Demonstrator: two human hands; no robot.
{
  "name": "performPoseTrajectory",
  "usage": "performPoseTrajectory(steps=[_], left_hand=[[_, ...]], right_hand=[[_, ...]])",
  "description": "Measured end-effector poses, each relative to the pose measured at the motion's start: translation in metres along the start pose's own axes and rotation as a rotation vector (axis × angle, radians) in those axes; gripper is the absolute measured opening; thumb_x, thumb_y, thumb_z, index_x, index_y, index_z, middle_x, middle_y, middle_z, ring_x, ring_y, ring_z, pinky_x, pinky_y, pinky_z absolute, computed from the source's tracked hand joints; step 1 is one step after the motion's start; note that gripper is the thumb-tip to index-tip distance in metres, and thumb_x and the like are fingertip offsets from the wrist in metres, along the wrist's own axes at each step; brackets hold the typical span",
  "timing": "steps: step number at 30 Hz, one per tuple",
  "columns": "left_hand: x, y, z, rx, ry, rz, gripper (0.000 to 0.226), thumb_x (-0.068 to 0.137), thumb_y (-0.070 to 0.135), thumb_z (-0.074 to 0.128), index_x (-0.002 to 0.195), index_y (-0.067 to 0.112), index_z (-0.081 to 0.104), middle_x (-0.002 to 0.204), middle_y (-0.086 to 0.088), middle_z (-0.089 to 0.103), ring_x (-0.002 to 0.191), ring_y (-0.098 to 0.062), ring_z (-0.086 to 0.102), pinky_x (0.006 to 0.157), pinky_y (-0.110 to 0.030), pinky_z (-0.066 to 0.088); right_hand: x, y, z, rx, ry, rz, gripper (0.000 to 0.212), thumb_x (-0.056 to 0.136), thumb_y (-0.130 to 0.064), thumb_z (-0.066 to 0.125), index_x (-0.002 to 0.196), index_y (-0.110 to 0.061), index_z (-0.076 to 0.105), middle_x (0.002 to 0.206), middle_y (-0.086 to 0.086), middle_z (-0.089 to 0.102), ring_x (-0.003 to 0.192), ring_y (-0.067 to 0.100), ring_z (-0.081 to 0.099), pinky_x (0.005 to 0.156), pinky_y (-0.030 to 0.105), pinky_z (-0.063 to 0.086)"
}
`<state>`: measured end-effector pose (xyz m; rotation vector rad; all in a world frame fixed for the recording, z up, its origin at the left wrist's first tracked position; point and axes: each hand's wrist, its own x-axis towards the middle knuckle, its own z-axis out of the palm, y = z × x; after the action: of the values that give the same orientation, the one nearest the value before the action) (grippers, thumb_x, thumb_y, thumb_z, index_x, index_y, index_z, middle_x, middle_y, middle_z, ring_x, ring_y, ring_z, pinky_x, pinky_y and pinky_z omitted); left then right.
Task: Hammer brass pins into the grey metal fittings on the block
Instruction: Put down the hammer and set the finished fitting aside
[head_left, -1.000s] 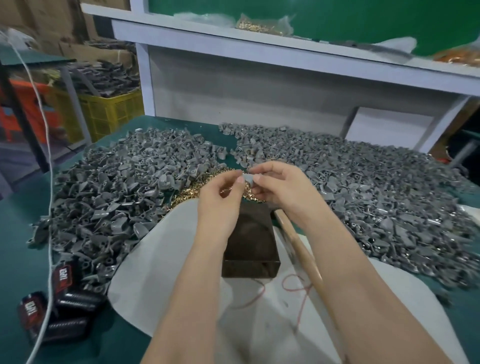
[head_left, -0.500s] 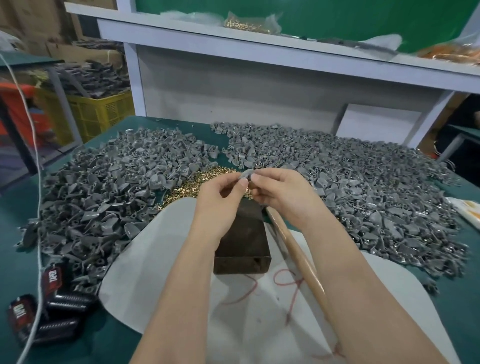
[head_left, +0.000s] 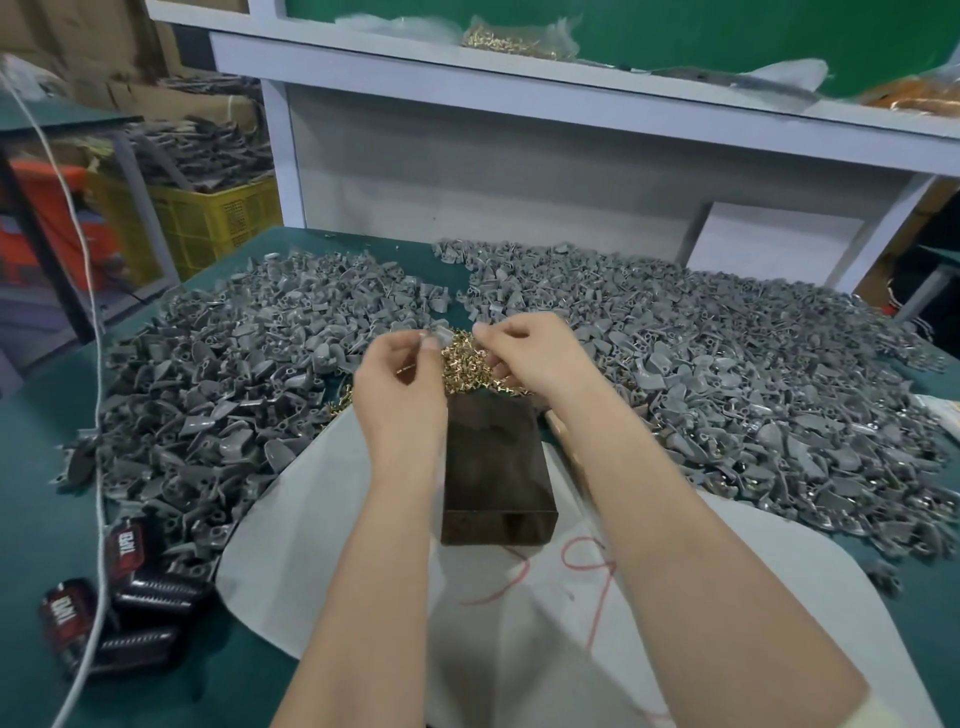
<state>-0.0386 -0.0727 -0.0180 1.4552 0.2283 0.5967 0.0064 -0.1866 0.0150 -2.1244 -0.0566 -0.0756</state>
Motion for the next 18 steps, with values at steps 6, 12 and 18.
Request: performPoseTrajectory(steps=[6,12,18], left_hand=[[0.006,0.004,-0.008,-0.493,0.237,-0.266,0.006,0.093,0.013,0.059,0.089,0.017,0.057,0.09,-0.003,0.067,0.077,-0.005,0.067,0.064,-0.013,0.05],[0.005,0.005,-0.006,-0.534,0.249,-0.29,0.004,0.094,0.013,0.058,0.09,0.015,0.057,0.095,-0.006,0.068,0.082,-0.008,0.068,0.068,-0.015,0.051],[0.001,0.006,-0.002,-0.405,0.159,-0.245,0.008,0.093,0.013,0.06,0.087,0.018,0.058,0.083,0.0,0.066,0.079,-0.008,0.064,0.071,-0.019,0.05]], right_hand=[[0.047,0.01,0.044,-0.701,-0.118,0.075,0.024,0.08,-0.025,0.07,0.095,-0.007,0.064,0.091,0.004,0.064,0.082,0.023,0.06,0.069,0.03,0.047],[0.068,0.009,0.068,-0.876,-0.226,0.125,0.026,0.079,-0.014,0.062,0.062,-0.01,0.042,0.077,0.007,0.046,0.06,0.023,0.046,0.067,0.029,0.041],[0.067,0.012,0.063,-0.826,-0.15,0.109,0.018,0.082,-0.016,0.059,0.071,-0.006,0.05,0.08,0.007,0.051,0.069,0.025,0.053,0.067,0.026,0.04]])
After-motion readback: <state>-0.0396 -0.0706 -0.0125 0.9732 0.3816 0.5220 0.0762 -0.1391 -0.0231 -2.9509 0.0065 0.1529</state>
